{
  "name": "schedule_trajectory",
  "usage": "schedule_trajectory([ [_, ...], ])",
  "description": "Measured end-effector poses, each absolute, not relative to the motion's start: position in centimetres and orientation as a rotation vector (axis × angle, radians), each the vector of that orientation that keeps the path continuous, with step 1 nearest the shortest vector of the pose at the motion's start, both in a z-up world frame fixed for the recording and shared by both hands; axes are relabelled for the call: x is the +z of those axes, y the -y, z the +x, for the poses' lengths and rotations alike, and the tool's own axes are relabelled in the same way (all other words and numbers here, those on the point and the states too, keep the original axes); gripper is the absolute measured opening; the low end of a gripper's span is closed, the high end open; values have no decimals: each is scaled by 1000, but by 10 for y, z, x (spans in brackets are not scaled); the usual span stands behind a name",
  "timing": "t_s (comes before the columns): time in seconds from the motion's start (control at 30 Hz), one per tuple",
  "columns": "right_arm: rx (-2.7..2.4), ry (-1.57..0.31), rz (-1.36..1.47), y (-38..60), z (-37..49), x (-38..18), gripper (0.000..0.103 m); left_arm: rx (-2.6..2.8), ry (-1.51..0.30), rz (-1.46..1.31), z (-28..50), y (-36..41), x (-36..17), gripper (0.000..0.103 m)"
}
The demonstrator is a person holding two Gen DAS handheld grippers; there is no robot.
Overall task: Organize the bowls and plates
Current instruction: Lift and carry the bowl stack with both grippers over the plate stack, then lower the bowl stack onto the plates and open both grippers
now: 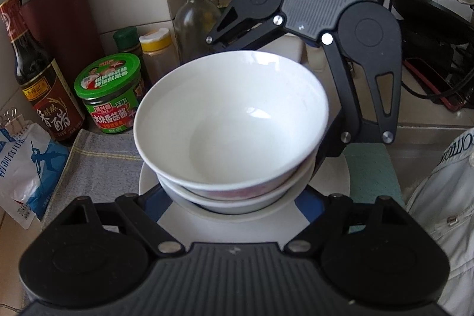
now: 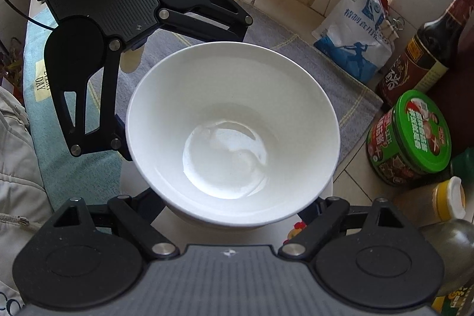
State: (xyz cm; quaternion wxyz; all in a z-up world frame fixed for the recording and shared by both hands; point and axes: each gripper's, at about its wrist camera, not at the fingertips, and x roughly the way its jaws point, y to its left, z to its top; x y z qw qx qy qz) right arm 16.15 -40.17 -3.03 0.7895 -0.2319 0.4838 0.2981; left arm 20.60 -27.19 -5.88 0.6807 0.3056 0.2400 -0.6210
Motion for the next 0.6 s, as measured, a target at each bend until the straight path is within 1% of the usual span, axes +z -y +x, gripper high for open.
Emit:
schedule_trajectory([
  [0.6,597,-1026,-514,397,157,-32,93,-1374,-558,669,204,276,-63,88],
])
